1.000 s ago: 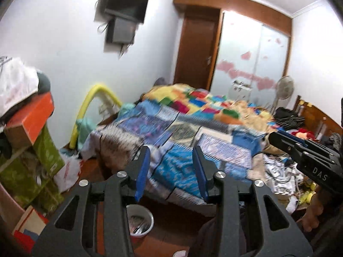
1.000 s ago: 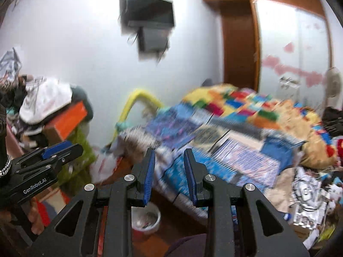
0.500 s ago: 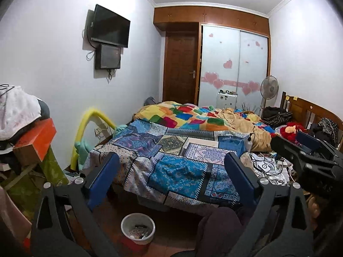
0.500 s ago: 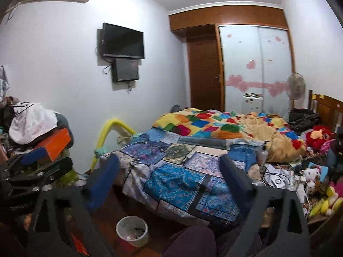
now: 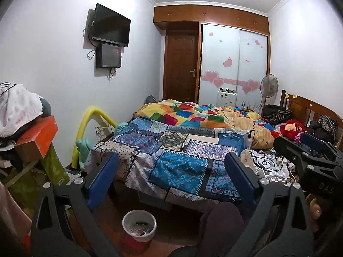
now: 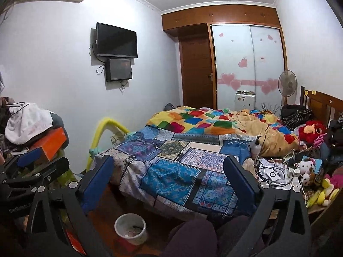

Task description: Collect trash

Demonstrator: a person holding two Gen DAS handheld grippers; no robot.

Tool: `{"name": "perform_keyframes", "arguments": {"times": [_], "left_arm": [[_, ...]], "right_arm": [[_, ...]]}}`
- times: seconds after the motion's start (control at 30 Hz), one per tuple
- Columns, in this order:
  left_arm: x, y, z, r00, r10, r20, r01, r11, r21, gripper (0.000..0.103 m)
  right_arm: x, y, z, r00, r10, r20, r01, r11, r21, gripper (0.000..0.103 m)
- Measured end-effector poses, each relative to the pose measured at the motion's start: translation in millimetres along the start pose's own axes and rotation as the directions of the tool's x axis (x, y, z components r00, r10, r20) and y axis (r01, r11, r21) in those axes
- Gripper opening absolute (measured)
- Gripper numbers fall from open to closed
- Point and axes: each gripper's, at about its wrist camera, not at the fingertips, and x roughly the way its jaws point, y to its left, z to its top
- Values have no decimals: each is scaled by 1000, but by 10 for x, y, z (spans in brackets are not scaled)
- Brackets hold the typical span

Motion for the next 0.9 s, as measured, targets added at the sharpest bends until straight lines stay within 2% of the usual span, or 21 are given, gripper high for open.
{"name": "perform_keyframes", "arguments": {"times": [0.9], "left_arm": [[33,-62,-63,1000,-11,-23,11,1000,7,100]], "right_arm": [[-67,-60,-8,1000,-11,-14,11,1000,5,101]]}}
